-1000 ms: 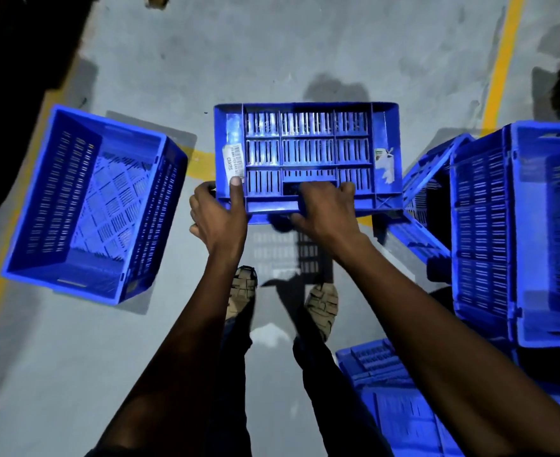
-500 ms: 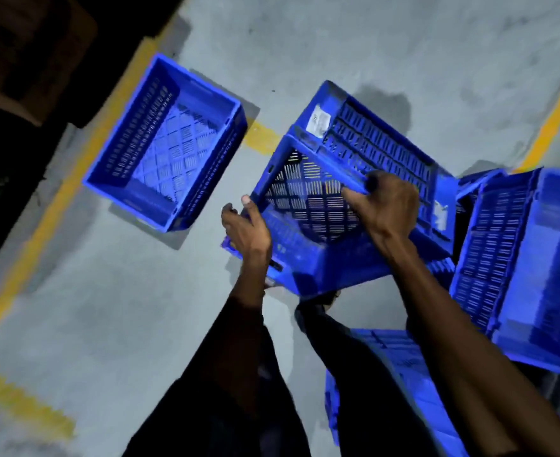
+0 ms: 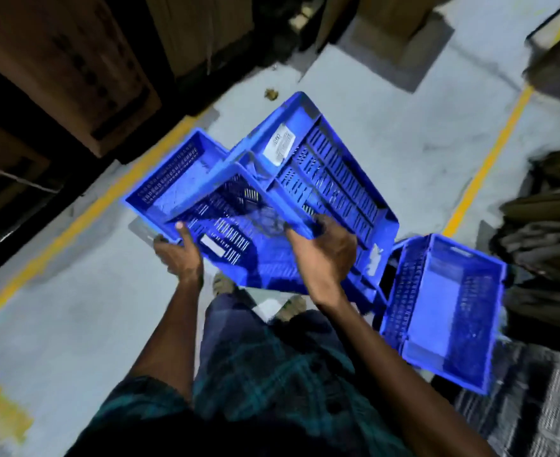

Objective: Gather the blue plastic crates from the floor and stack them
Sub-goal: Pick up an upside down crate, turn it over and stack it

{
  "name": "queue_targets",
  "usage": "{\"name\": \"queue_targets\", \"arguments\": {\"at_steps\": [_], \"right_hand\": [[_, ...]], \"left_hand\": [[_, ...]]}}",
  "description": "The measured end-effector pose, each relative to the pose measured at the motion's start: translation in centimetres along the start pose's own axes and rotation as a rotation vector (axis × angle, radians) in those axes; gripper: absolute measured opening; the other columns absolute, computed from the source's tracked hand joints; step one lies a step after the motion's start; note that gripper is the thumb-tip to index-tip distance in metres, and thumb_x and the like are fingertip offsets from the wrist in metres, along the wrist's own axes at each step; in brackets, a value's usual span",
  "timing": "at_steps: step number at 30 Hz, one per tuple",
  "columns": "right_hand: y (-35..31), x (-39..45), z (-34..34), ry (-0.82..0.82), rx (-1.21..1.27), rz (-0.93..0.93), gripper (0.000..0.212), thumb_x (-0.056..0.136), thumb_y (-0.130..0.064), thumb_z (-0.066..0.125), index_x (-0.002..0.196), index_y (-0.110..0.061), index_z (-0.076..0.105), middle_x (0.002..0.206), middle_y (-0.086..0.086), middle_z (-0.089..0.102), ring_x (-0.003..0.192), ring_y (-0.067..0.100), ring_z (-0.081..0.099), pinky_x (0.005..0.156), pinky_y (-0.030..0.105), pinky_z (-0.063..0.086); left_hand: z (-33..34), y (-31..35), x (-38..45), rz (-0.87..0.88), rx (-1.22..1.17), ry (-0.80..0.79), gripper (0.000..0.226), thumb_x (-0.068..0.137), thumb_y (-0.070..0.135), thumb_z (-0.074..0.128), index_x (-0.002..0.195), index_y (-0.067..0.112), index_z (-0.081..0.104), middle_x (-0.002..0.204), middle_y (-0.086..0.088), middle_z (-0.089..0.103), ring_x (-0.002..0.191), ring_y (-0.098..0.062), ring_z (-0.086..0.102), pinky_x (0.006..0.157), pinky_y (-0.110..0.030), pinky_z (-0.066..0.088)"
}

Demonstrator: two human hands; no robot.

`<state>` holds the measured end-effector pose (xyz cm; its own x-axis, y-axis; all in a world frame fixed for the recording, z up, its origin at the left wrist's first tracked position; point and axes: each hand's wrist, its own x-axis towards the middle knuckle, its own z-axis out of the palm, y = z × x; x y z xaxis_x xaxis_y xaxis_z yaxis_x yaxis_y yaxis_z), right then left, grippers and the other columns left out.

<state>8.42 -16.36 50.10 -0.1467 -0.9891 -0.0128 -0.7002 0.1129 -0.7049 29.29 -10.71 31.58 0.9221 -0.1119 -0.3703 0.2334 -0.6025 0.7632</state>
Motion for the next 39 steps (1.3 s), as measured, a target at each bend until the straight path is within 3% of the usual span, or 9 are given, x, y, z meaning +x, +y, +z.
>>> {"name": "queue_targets", "arguments": {"at_steps": [6, 13, 17, 21, 24, 28, 32, 34, 39], "right_hand": [[-4.6, 1.0, -3.9, 0.051, 0.098, -0.002, 0.044, 0.070, -0.052, 0.081, 0.093, -0.014, 0.076, 0.087, 0.010, 0.075, 0.087, 0.028, 0.070, 0.074, 0.035, 0.050], [-6.8, 1.1, -4.2, 0.012, 0.318, -0.021, 0.064, 0.068, -0.065, 0.071, 0.070, -0.001, 0.061, 0.055, 0.014, 0.054, 0.052, 0.016, 0.044, 0.057, 0.049, 0.049], [-8.9, 2.0, -3.8, -0.011, 0.330, -0.060, 0.051, 0.068, -0.061, 0.073, 0.060, -0.013, 0.056, 0.049, -0.003, 0.039, 0.050, 0.015, 0.036, 0.051, 0.044, 0.043], [-11.4, 3.2, -2.2, -0.024, 0.312, -0.111, 0.052, 0.062, -0.068, 0.072, 0.072, -0.016, 0.068, 0.056, 0.007, 0.060, 0.052, 0.028, 0.055, 0.059, 0.048, 0.055], [-13.2, 4.4, -0.8, -0.010, 0.325, -0.113, 0.063, 0.058, -0.074, 0.071, 0.082, -0.017, 0.073, 0.067, 0.003, 0.069, 0.061, 0.021, 0.065, 0.066, 0.041, 0.058], [-14.8, 6.2, 1.0, -0.021, 0.406, -0.098, 0.054, 0.057, -0.070, 0.076, 0.072, -0.018, 0.071, 0.053, -0.006, 0.055, 0.051, 0.012, 0.049, 0.061, 0.041, 0.052], [-15.0, 8.4, 2.4, -0.111, 0.587, -0.063, 0.056, 0.058, -0.065, 0.083, 0.078, -0.014, 0.074, 0.061, -0.004, 0.063, 0.059, 0.015, 0.054, 0.063, 0.059, 0.055], [-15.5, 9.6, 2.8, -0.152, 0.660, -0.068, 0.058, 0.058, -0.063, 0.085, 0.080, -0.011, 0.074, 0.066, 0.000, 0.064, 0.062, 0.017, 0.053, 0.063, 0.061, 0.054], [-16.6, 13.7, 3.4, -0.278, 0.757, -0.053, 0.043, 0.063, -0.048, 0.086, 0.080, -0.010, 0.075, 0.076, 0.012, 0.072, 0.065, 0.023, 0.061, 0.068, 0.052, 0.057]], "left_hand": [[-4.1, 0.3, 1.3, -0.124, -0.100, -0.054, 0.083, 0.085, 0.058, 0.063, 0.140, 0.001, 0.039, 0.143, -0.021, 0.046, 0.129, -0.038, 0.048, 0.109, -0.046, 0.039], [-5.5, 2.0, 5.3, -0.155, -0.431, -0.133, 0.074, 0.081, 0.046, 0.075, 0.129, 0.004, 0.038, 0.115, -0.004, 0.056, 0.099, -0.022, 0.060, 0.090, -0.030, 0.047], [-6.2, 2.5, 10.0, -0.180, -0.527, -0.121, 0.073, 0.076, 0.051, 0.075, 0.126, 0.007, 0.045, 0.115, -0.016, 0.065, 0.093, -0.022, 0.059, 0.087, -0.043, 0.055], [-7.6, 4.4, 12.8, -0.252, -0.554, -0.138, 0.028, 0.102, 0.037, 0.047, 0.084, 0.015, 0.046, 0.075, -0.005, 0.049, 0.062, -0.016, 0.045, 0.057, -0.025, 0.043], [-8.1, 5.8, 14.1, -0.239, -0.522, -0.095, 0.028, 0.104, 0.036, 0.040, 0.099, 0.011, 0.052, 0.083, -0.010, 0.056, 0.068, -0.020, 0.049, 0.067, -0.030, 0.041], [-8.5, 8.0, 16.3, -0.190, -0.554, -0.088, 0.039, 0.102, 0.038, 0.042, 0.122, 0.006, 0.052, 0.100, -0.011, 0.057, 0.086, -0.022, 0.053, 0.077, -0.034, 0.044], [-9.1, 9.8, 17.3, -0.100, -0.685, -0.115, 0.010, 0.101, 0.029, 0.052, 0.096, 0.020, 0.051, 0.068, 0.003, 0.052, 0.054, -0.010, 0.044, 0.055, -0.026, 0.037], [-9.0, 10.0, 18.0, -0.108, -0.688, -0.117, 0.017, 0.099, 0.028, 0.056, 0.084, 0.023, 0.050, 0.060, 0.007, 0.051, 0.045, -0.004, 0.043, 0.049, -0.022, 0.037], [-7.9, 10.9, 17.3, -0.071, -0.738, 0.069, 0.013, 0.101, 0.023, 0.051, 0.108, 0.012, 0.055, 0.078, 0.005, 0.052, 0.082, -0.019, 0.048, 0.078, -0.032, 0.044]]}}
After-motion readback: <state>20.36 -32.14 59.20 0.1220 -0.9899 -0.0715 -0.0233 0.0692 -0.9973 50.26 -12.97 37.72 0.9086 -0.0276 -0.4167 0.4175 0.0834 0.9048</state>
